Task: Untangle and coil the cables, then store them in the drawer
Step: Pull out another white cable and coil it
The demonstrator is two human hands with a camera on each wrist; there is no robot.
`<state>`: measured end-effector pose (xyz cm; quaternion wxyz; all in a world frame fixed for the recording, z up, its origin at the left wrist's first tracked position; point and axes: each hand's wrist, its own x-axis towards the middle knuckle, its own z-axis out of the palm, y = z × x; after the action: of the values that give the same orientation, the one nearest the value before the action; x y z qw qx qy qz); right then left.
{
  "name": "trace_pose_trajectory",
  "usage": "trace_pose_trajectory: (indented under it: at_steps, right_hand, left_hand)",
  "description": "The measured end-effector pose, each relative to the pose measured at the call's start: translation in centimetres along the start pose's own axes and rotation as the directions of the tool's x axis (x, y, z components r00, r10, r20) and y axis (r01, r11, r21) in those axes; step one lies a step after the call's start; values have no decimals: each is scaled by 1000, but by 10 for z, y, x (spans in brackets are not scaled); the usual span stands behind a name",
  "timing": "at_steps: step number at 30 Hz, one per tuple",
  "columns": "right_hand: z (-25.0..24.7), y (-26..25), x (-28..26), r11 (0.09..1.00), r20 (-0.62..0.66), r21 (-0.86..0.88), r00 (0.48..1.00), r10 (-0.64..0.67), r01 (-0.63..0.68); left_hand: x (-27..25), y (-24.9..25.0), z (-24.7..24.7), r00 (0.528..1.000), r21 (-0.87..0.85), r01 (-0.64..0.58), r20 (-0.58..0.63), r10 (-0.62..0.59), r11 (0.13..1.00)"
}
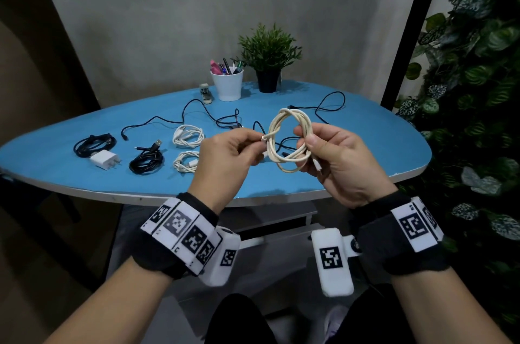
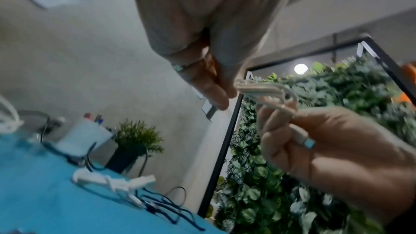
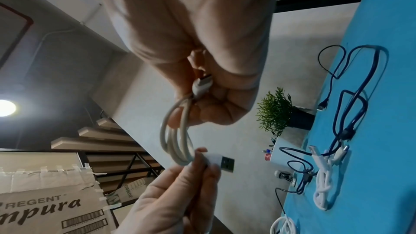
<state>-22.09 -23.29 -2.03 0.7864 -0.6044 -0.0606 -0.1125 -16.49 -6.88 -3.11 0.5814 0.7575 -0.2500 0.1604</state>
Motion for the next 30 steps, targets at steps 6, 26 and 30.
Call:
trace_pose_trajectory:
  at_steps: [6, 26, 30]
  right_hand:
    - [0, 5, 2, 1000, -77, -4, 997, -5, 5]
    - [-3, 7, 4, 988, -142, -143, 987, -73, 52]
    - [-1, 7, 1, 984, -115, -164, 990, -82, 62]
  left_hand:
    - [-2, 8, -1, 968, -329, 200, 212, -134, 923]
    - [-10, 12, 9, 909, -556, 411, 309, -279, 722]
    - [-12, 14, 10, 908, -572, 408, 333, -253, 711]
